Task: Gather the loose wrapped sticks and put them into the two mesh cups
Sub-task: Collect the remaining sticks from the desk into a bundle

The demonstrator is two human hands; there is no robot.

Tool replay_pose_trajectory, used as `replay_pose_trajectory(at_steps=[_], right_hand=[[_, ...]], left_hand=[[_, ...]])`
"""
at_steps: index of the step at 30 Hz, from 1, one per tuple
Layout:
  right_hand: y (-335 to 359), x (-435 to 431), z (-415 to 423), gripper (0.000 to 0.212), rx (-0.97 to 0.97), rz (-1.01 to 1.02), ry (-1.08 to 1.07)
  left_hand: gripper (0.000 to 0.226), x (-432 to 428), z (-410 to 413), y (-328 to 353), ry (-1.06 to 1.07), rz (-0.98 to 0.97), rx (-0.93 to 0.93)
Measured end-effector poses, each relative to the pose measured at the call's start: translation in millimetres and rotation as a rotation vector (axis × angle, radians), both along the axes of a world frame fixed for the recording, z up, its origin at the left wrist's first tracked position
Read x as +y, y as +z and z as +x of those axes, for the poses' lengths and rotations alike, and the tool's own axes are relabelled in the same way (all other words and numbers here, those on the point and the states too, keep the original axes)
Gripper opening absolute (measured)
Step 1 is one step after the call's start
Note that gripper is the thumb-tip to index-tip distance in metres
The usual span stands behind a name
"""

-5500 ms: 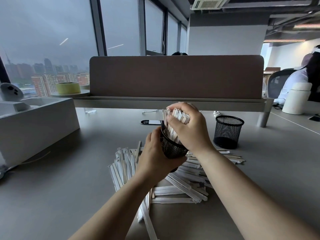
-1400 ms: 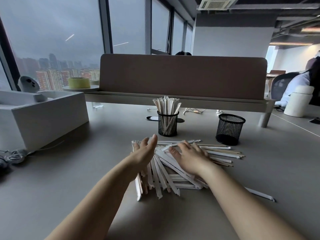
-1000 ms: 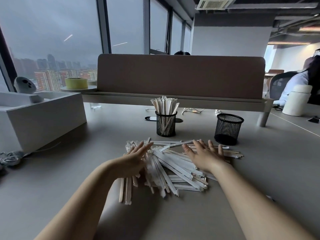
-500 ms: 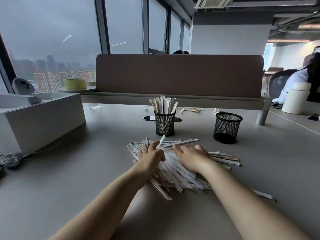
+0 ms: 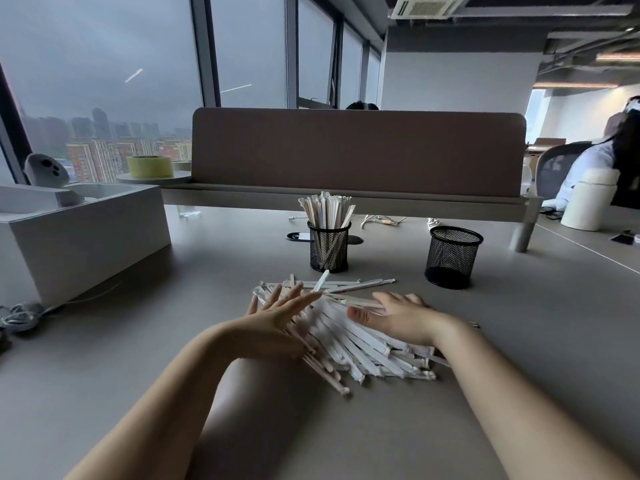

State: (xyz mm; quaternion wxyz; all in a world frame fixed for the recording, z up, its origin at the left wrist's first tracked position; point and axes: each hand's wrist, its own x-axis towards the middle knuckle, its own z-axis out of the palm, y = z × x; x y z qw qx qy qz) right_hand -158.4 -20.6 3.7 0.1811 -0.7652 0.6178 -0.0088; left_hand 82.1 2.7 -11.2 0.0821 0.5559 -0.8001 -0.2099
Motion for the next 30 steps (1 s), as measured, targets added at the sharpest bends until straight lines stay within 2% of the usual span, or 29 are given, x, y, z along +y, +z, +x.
replay_pose_trajectory(at_steps=[3, 6, 9, 15, 17, 19, 21, 23, 24, 27, 30], right_hand=[[0, 3, 9, 0.140, 0.029, 0.023, 0.052], [-2, 4, 15, 0.138, 0.079, 0.003, 0.061], [-5, 5, 20, 0.131, 0.124, -0.046, 0.060], [-7, 5, 22, 0.131, 0.110, -0.083, 0.063], [-7, 5, 21, 0.132, 0.107, -0.086, 0.065], [-6, 6, 22, 0.131, 0.094, -0.089, 0.065], [-5, 7, 22, 0.130, 0.082, -0.088, 0.064], [-5, 7, 23, 0.130, 0.075, -0.088, 0.067], [-5, 7, 24, 0.130, 0.073, -0.090, 0.071], [-8, 8, 26, 0.131, 0.074, -0.097, 0.078], [-14, 8, 30, 0.132, 0.055, -0.126, 0.062]], left_hand=[[0.089, 0, -8, -5, -0.037, -0.023, -0.030], [0.096, -1, -17, -9, -0.037, -0.046, -0.026], [0.091, -2, -25, -13, -0.003, -0.070, -0.011], [0.096, -4, -35, -15, 0.038, -0.068, 0.022], [0.096, -5, -30, -12, 0.023, 0.021, 0.231], [0.091, -2, -25, -6, -0.007, 0.174, 0.587], [0.081, -4, -20, -1, 0.044, 0.137, 0.744], [0.070, -15, -12, -3, 0.207, -0.098, 0.626], [0.073, -22, -6, -7, 0.279, -0.174, 0.469], [0.062, -31, -1, -19, 0.331, -0.147, 0.063], [0.053, -31, -6, -24, 0.230, -0.138, -0.118]])
